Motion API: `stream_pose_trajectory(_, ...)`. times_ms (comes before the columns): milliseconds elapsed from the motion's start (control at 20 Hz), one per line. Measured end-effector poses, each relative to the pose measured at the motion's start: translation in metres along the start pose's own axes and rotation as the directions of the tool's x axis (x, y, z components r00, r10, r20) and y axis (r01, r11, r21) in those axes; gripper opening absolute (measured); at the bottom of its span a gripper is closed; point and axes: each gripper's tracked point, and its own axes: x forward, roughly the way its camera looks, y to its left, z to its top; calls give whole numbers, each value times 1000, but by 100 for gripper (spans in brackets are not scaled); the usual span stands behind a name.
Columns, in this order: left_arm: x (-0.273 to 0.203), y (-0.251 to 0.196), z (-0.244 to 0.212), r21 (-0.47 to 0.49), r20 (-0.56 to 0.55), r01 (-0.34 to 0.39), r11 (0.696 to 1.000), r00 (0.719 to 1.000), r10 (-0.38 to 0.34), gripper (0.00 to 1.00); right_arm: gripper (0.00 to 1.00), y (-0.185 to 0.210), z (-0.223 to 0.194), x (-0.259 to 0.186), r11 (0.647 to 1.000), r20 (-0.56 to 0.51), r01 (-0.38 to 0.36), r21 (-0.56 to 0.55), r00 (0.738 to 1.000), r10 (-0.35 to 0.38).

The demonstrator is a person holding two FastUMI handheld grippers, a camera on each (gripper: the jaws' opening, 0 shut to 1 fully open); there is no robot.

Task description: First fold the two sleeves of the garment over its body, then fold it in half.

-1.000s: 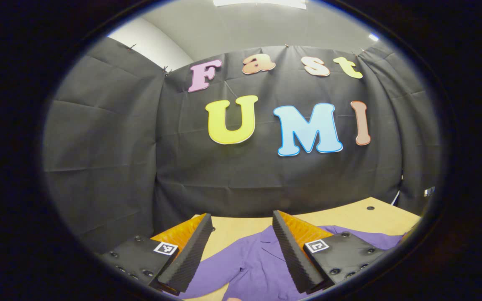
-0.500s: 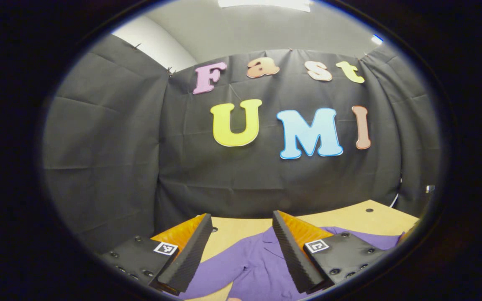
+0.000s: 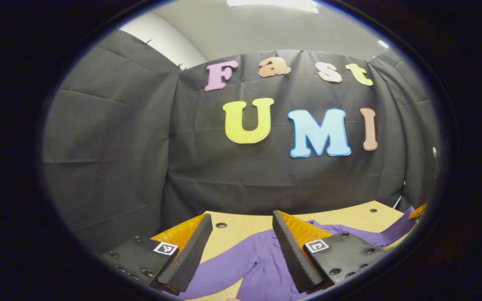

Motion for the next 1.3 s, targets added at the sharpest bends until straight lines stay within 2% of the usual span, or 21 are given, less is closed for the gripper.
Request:
stream_pose_trajectory(200,-6,32,-10,-34,-23,-52,998,998,52,94,1,74,9,-10,985,38,-134,-105,990,139)
stream_pose_trajectory(300,-8,48,-11,-42,-24,-77,996,997,76,95,1,100,5,-13,972,37,-178,-153,982,186)
stream_pose_trajectory(750,-12,82,-21,-32,-32,-120,992,992,119,95,1,195,-53,-31,879,-59,-375,-295,925,375)
stream_pose_trajectory(1100,-10,91,-35,-37,-57,-118,992,992,116,95,1,252,-125,-35,755,-200,-484,-442,874,442)
stream_pose_trajectory(1200,-7,95,-42,-43,-71,-121,992,990,118,95,1,256,-144,-29,724,-230,-482,-493,875,426)
stream_pose_trajectory(1300,-6,98,-51,-49,-94,-123,991,988,118,95,2,254,-156,-26,717,-244,-471,-514,882,404)
